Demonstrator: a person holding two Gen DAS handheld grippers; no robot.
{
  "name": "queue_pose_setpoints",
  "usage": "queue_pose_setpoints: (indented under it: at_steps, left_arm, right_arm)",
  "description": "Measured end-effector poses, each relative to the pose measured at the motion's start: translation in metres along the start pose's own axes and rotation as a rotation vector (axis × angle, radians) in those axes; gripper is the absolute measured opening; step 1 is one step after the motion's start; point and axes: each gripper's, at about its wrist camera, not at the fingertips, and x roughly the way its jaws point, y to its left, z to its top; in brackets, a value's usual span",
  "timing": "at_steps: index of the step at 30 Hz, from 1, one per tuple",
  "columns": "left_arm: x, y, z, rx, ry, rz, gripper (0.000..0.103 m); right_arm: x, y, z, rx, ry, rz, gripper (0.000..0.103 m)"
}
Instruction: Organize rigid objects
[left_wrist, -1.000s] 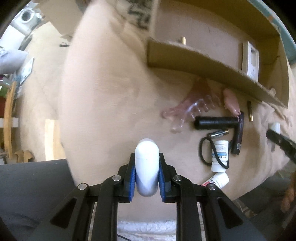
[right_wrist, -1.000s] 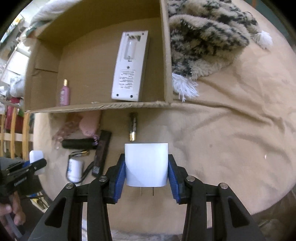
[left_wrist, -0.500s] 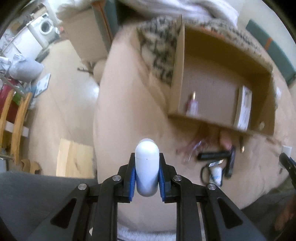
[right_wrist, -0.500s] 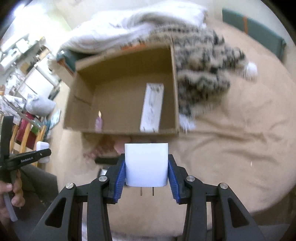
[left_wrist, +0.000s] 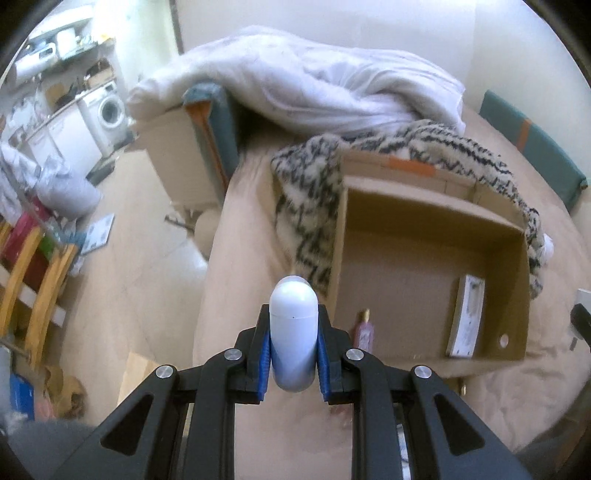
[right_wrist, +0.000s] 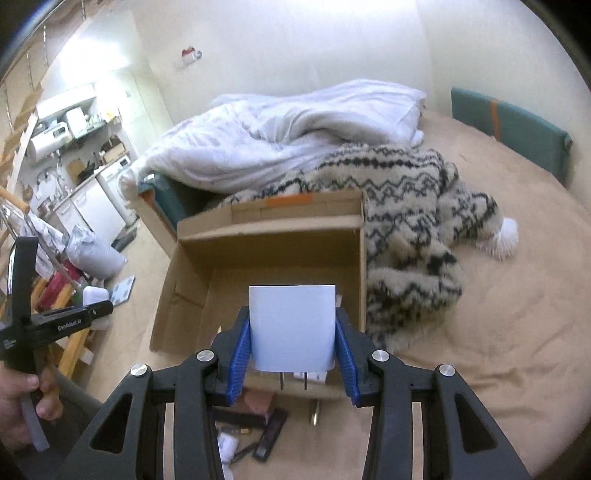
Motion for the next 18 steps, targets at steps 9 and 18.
queue_pose_setpoints:
  at_steps: [9, 18]
  left_arm:
    - [0.015, -0.045, 0.024, 0.084, -0.025, -0.035, 0.019]
    - [0.058, -0.076, 0.020, 0.150, 0.013, -0.056, 0.019]
  right_arm:
    - [0.036, -0.002, 0.019, -0.008, 0.030, 0.003, 0.044]
    - [0.082, 0.002, 0.023, -0.024, 0.120, -0.014, 0.044]
